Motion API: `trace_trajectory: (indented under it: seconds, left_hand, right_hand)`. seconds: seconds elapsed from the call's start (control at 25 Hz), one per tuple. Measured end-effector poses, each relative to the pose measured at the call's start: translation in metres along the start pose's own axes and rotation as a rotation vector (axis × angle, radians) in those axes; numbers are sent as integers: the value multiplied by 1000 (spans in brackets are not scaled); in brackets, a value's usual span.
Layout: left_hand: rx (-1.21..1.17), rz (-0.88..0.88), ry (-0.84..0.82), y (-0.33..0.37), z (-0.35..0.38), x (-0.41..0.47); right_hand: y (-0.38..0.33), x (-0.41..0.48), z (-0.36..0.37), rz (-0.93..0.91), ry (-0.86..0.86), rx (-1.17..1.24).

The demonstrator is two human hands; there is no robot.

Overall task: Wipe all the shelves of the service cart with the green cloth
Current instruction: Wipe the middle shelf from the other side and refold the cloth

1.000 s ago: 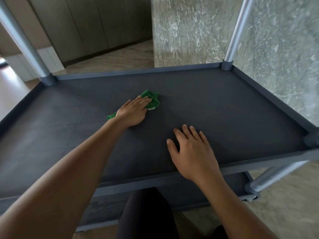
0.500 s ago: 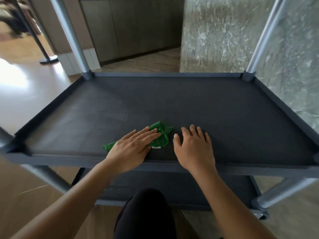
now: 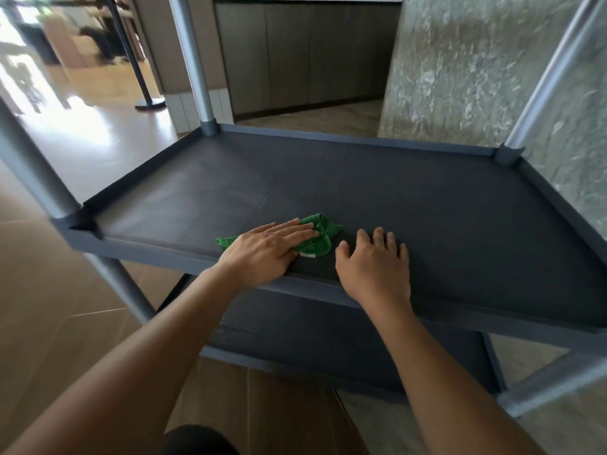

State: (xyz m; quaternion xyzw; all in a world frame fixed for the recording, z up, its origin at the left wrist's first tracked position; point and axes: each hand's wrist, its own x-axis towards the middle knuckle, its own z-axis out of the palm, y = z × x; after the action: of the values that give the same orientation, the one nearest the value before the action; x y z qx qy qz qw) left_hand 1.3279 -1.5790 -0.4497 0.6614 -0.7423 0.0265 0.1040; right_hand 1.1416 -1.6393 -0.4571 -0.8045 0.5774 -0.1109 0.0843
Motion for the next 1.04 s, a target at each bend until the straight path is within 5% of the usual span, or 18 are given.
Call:
trace_trajectory:
  seconds: [0.44, 0.8, 1.04]
  left_hand:
    - [-41, 6, -48, -5, 3, 4]
    - [-162, 123, -118, -13, 9, 10]
    - [-201, 153, -224, -13, 8, 17]
  right_hand:
    - [-5, 0, -2, 14, 44, -30]
    - [-65, 10, 3, 299, 19, 29]
    - [-72, 4, 10, 296, 110, 19]
